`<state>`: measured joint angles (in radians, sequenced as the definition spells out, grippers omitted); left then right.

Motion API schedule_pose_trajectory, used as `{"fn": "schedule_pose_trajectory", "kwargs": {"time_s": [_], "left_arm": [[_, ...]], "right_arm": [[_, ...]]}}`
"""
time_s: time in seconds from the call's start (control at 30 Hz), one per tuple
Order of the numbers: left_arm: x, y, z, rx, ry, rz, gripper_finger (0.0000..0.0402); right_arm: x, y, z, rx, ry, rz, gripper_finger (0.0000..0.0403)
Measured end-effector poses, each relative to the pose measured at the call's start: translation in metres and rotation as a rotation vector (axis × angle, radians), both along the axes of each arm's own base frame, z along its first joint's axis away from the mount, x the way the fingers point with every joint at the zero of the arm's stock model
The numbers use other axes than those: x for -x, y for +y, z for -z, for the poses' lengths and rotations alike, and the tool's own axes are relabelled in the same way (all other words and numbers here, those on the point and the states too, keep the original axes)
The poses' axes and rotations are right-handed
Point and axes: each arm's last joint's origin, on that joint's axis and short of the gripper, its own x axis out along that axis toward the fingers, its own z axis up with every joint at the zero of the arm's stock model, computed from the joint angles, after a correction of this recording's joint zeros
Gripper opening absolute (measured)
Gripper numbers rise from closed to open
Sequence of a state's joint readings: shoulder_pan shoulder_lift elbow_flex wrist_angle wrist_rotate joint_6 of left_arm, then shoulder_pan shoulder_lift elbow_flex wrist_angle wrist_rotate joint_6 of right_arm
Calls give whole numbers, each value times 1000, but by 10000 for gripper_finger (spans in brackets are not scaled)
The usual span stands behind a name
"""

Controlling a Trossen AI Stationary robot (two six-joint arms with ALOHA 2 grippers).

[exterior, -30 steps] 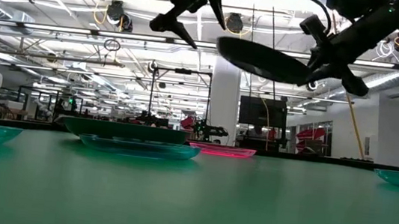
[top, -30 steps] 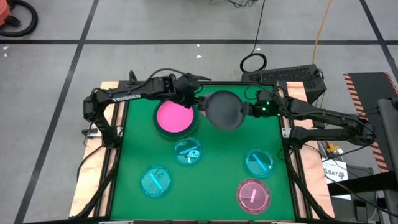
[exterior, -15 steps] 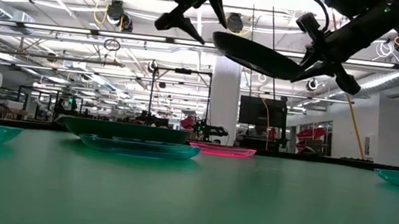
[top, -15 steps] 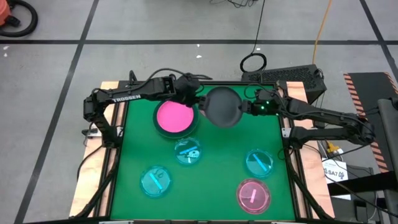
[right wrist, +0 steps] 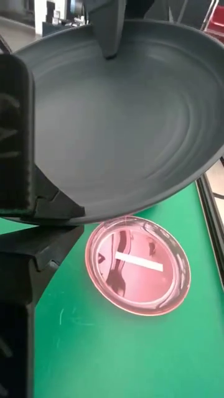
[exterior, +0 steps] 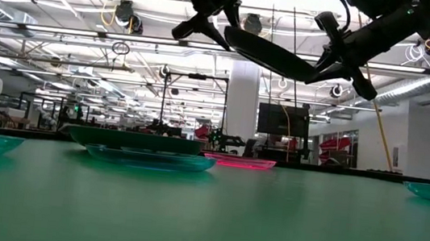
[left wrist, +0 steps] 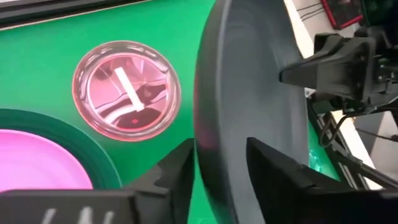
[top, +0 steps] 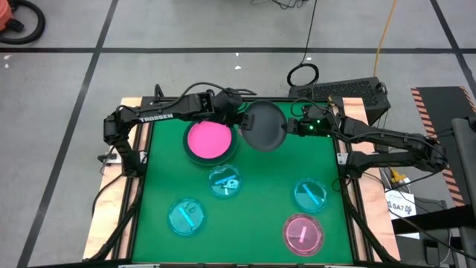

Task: Stack plastic plates
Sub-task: Stack the black plate on the pink plate

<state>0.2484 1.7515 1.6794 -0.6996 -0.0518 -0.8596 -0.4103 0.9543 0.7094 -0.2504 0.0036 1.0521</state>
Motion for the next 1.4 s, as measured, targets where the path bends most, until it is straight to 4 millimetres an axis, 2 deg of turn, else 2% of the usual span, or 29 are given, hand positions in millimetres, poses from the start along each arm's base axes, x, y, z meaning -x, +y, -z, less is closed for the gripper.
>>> {"fn": "schedule_pose_trajectory", "kwargs": {"time_s": [0.27,0.37,0.57,0.83,1.0,1.17,1.4], "left_arm": [[1,1,-1,6,-3,-16,51],[1,1,0,4,5,-14,33],[1,0,0,9,6,9,28],[9,7,2,80,41,97,26],[19,19,-4,80,41,120,25],[30,35,-1,92,87,142,25],[46,51,1,104,146,199,25]], "right_arm": [[0,0,0,35,14,-23,10],[0,0,0,35,15,-29,22],[0,0,-1,31,12,-33,71],[5,3,-5,38,-7,-32,169],[10,5,-7,38,-1,-32,215],[13,6,-6,51,32,-46,238],[15,7,-1,35,72,-78,236]]}}
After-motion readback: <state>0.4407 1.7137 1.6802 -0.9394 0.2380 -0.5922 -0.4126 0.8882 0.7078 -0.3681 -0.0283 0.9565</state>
